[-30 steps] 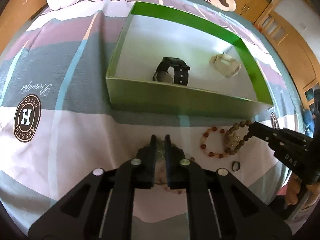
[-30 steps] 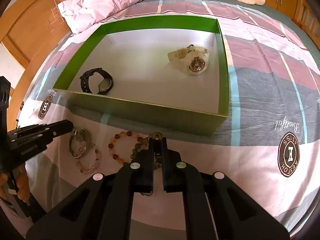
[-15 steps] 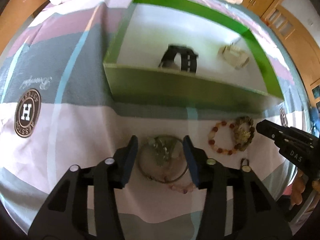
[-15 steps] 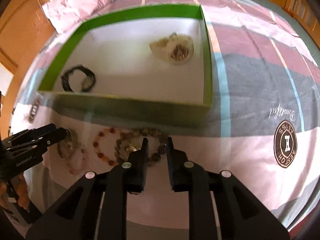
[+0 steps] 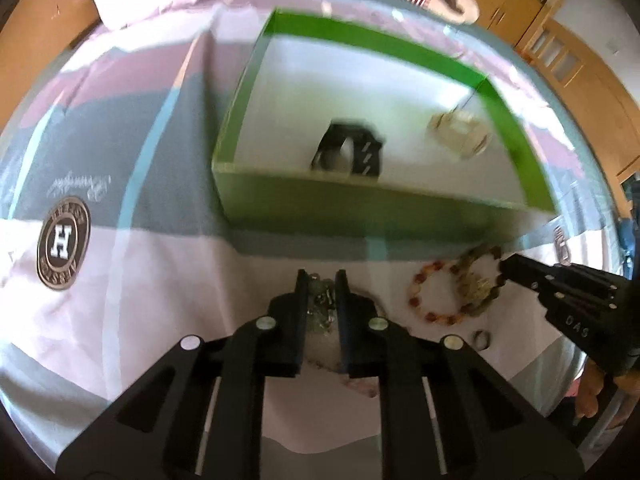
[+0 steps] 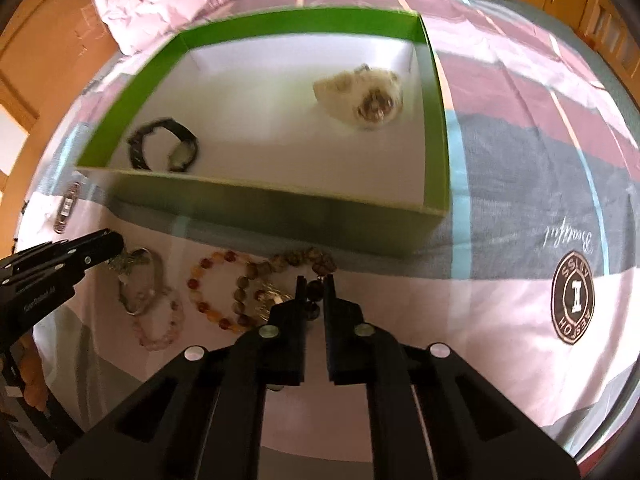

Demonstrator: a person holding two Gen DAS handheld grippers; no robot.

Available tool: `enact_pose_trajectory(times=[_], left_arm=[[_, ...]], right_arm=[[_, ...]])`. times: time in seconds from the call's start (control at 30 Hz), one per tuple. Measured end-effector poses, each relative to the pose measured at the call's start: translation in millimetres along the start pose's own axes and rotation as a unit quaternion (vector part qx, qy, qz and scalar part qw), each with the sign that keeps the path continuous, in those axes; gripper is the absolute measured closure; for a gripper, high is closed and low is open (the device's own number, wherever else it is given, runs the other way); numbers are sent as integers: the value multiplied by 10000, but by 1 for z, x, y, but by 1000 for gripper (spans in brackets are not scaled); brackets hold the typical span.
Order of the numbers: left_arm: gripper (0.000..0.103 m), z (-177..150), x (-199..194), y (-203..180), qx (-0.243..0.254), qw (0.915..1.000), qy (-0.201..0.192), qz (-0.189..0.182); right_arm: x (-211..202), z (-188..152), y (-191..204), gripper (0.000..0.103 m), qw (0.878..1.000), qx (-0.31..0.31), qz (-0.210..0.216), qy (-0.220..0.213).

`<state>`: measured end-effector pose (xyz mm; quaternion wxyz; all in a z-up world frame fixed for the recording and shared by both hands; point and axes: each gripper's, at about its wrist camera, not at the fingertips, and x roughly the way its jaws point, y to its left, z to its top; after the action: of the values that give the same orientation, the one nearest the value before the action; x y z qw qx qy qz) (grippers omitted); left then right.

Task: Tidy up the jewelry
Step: 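Carry keychain and dark bead bracelet into the green box and release both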

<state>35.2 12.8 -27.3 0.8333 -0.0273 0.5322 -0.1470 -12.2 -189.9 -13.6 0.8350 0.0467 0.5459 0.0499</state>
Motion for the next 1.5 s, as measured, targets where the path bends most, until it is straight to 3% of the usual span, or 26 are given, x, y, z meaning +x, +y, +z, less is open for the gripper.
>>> enact_pose_trajectory(times=[0.33, 0.43, 0.57, 0.73, 0.8, 0.9, 0.97, 1.13, 1.2, 1.33, 1.4, 1.5], left_arm=[[90, 7, -27, -6, 57, 9983, -533, -234], [90, 9, -38, -5, 31, 9971, -741, -192], [90, 18, -72, -9, 46, 9884, -1509, -156], [90, 47, -74, -10, -148, 9858, -1664, -180], [90, 54, -65, -12, -150, 9873, -1573, -155], [90, 50, -54, -14, -110, 9903, -1366, -213], [90, 39, -49, -15, -65, 9924, -1203, -238], [90, 13, -50, -19, 43, 9952, -848, -484], [90, 8, -47, -25, 175, 9956, -738, -553], [90, 5, -34, -27, 184, 9968, -550, -556], [90, 6, -33, -26, 166, 9970, -534, -538], [90, 7, -37, -28, 191, 9964, -621, -535]], right_arm=[[-44, 5, -1, 96, 9954, -21, 493, -821], [-68, 8, 0, 96, 9876, 46, 689, -1411], [-99, 15, 0, 98, 9711, 117, 845, -2230], [-100, 34, -6, 98, 9658, 264, 641, -2497], [-88, 39, -10, 97, 9719, 310, 659, -2240], [-62, 35, -3, 93, 9884, 42, 832, -1270], [-47, 25, 4, 84, 9953, -301, 624, -675], [6, 10, -13, 83, 9995, -160, -202, 180], [28, 10, -21, 83, 9981, 11, -336, 511], [39, 8, -10, 83, 9973, -187, -377, 602], [37, 8, -3, 96, 9970, -320, -412, 564], [19, 8, 11, 96, 9974, -593, -274, 295]])
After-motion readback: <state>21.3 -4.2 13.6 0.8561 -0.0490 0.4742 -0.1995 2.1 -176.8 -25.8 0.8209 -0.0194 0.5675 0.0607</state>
